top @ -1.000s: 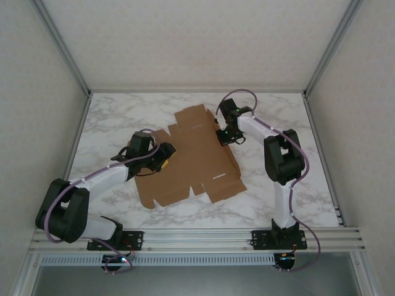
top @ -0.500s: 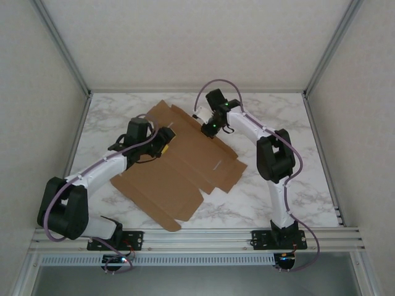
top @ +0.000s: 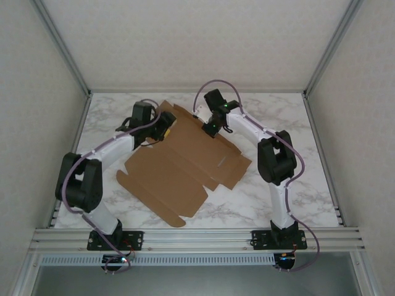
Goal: Fold the paper box
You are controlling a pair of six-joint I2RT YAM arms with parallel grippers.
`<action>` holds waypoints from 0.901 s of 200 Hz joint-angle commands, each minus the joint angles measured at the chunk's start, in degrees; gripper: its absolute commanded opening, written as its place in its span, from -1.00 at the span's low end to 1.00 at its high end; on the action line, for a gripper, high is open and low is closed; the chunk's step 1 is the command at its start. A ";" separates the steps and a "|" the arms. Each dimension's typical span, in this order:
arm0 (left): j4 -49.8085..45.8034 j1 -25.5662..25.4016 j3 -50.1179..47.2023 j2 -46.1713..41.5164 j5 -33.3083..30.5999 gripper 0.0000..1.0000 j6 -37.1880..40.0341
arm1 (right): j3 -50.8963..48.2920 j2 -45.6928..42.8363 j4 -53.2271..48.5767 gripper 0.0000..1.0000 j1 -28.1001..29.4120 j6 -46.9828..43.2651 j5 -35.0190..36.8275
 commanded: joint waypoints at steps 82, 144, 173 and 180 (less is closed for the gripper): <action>-2.21 -3.17 20.08 11.65 0.68 0.21 -0.30 | 0.77 -7.81 2.44 -0.95 3.73 -2.26 5.42; -4.97 -3.62 24.05 15.54 -0.29 0.05 -2.53 | 2.60 -8.51 2.57 -0.94 5.19 -4.08 9.78; -6.12 -3.68 28.04 18.11 0.56 -0.14 -3.27 | 2.38 -8.86 2.37 -0.94 5.82 -4.52 9.96; -6.51 -3.72 29.02 18.76 0.67 -0.18 -3.28 | 2.34 -8.95 2.37 -0.94 5.79 -4.55 10.11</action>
